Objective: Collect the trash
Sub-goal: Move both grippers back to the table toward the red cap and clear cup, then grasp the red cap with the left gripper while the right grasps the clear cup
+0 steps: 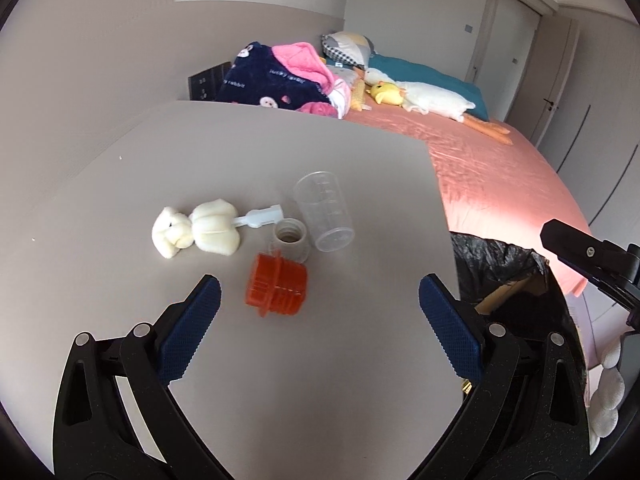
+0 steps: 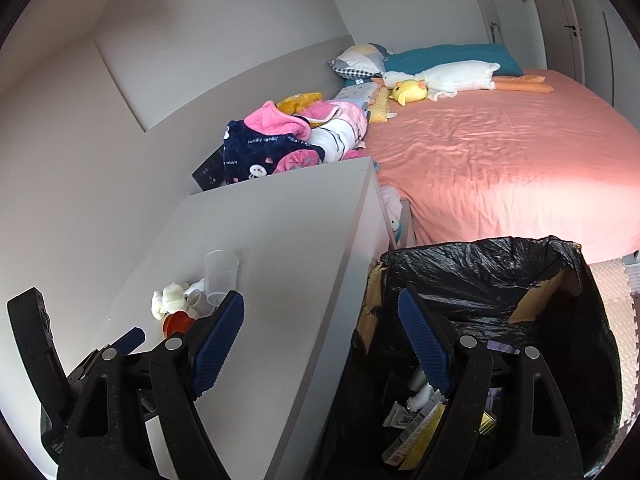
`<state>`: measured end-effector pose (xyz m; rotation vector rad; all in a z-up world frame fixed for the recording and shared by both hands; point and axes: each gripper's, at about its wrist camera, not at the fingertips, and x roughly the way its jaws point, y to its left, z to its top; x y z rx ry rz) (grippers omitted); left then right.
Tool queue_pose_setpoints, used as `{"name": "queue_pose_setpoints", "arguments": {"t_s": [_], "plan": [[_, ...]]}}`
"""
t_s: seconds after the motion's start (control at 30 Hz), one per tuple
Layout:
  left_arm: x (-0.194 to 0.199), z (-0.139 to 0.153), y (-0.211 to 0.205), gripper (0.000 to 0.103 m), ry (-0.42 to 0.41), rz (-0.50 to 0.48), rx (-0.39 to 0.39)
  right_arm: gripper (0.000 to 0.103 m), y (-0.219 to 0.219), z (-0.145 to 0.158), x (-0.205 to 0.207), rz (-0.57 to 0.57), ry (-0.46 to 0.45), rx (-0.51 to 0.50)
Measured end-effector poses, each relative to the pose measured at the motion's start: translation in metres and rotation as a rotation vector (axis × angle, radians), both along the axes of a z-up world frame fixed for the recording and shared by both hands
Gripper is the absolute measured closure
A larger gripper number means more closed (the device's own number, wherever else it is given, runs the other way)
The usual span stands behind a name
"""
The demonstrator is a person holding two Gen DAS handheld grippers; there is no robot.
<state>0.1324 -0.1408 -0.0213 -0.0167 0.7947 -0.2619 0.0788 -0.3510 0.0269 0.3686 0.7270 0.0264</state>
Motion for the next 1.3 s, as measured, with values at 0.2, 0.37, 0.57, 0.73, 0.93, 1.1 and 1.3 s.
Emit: {"name": "queue_pose_setpoints", "arguments": {"t_s": [0.2,0.37,0.57,0.73,0.93,1.1,1.3], "plan": [[0.016,-0.012,0.016,0.027,0.048,0.020,0.001,0.022,0.015,-0.008,0.018,0.037,0.029,-0.004],[0.025,-0.020,0.022,0.029,0.069,0.030,0.015,0.023,0.028,-0.015,0.034,0.065,0.050,-0.006],[0.034,-0.028,0.022,0.033,0.095,0.025,0.031,0.023,0.043,-0.023,0.052,0.094,0.074,-0.009],[0.041,-0.034,0.025,0.042,0.117,0.014,0.016,0.023,0.054,-0.030,0.066,0.110,0.096,-0.013],[0.045,-0.035,0.030,0.060,0.123,0.008,-0.010,0.023,0.064,-0.037,0.079,0.128,0.114,-0.020],[0.045,-0.035,0.037,0.061,0.125,0.021,-0.041,0.023,0.076,-0.042,0.089,0.153,0.130,-0.018],[0.045,-0.035,0.041,0.061,0.127,0.022,-0.058,0.027,0.090,-0.046,0.102,0.180,0.143,-0.032]]}}
